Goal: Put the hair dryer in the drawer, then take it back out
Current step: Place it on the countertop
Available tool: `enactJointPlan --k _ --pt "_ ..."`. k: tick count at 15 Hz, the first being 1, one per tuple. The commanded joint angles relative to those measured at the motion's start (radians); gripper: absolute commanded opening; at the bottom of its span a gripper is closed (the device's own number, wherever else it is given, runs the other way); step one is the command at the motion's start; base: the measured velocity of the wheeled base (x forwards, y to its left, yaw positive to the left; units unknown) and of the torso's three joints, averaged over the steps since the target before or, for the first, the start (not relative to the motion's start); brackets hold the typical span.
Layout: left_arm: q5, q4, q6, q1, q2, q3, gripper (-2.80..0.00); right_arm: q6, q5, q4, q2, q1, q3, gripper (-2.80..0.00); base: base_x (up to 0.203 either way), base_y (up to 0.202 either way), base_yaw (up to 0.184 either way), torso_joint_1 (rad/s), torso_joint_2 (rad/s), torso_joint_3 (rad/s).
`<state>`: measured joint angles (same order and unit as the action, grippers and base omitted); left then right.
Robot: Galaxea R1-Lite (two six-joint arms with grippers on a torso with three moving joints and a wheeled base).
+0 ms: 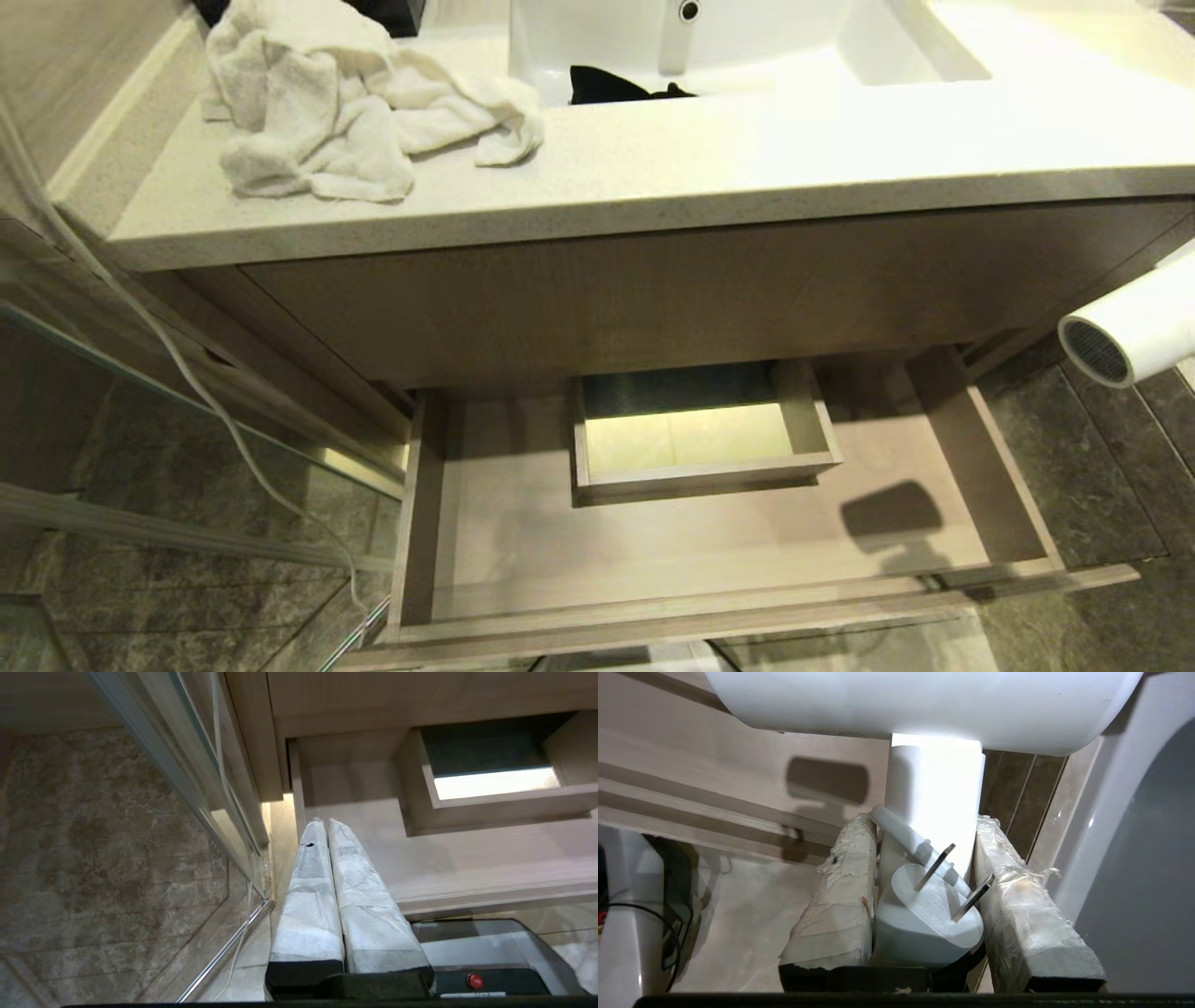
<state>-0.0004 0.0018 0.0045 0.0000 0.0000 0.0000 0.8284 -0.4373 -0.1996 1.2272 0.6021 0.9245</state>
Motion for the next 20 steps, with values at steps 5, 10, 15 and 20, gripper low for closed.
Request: enactJointPlan --k 5,10,15,20 --pt "0.0 0.0 0.0 0.0 0.0 0.0 -2.8 0.005 -0.002 0.003 0.003 0.001 0.002 -2.8 0.0 0.0 0.0 0.314 -0.57 -0.262" --pt "0.0 0.0 0.0 0.0 0.0 0.002 -2.8 0.006 -0.003 0.006 0.003 0.001 0.002 -2.8 0.0 0.0 0.0 0.28 -0.53 -0.25" --pt "0.0 0.0 0.0 0.0 0.0 0.002 -2.8 -0.012 -0.003 0.006 0.006 0.001 0.016 -2.8 0.0 0.0 0.0 0.192 -0.35 -0.171" --pt "0.0 0.0 0.0 0.0 0.0 0.0 -2.8 -0.014 -0.004 0.042 0.006 0.001 0.005 -2.8 0.0 0.0 0.0 0.03 -0.02 -0.004"
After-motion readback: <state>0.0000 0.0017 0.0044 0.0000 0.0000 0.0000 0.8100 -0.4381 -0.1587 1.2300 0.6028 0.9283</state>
